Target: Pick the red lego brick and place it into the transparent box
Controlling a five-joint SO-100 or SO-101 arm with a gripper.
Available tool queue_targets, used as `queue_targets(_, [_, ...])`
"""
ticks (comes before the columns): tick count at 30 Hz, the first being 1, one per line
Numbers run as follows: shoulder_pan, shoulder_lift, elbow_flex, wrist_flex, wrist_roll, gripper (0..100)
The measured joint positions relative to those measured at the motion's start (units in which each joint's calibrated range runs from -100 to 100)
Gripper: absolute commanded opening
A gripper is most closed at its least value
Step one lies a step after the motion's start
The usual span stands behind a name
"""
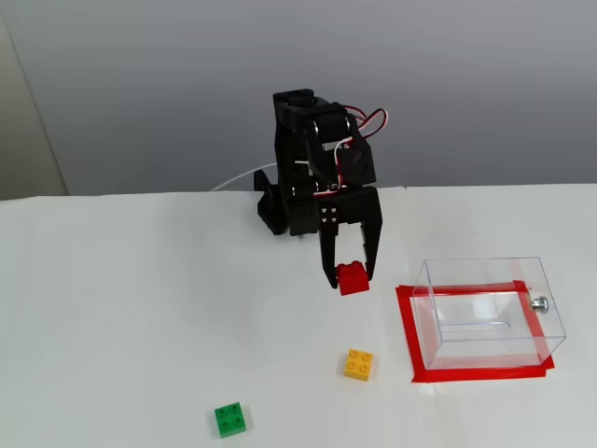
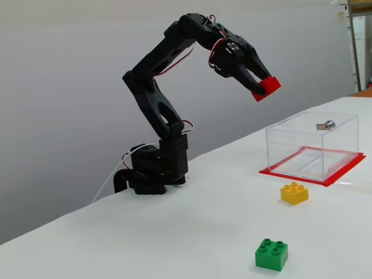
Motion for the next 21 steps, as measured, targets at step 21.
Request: queue_targets(21, [-29.59,5.33,0.00,-5.40,0.20,10])
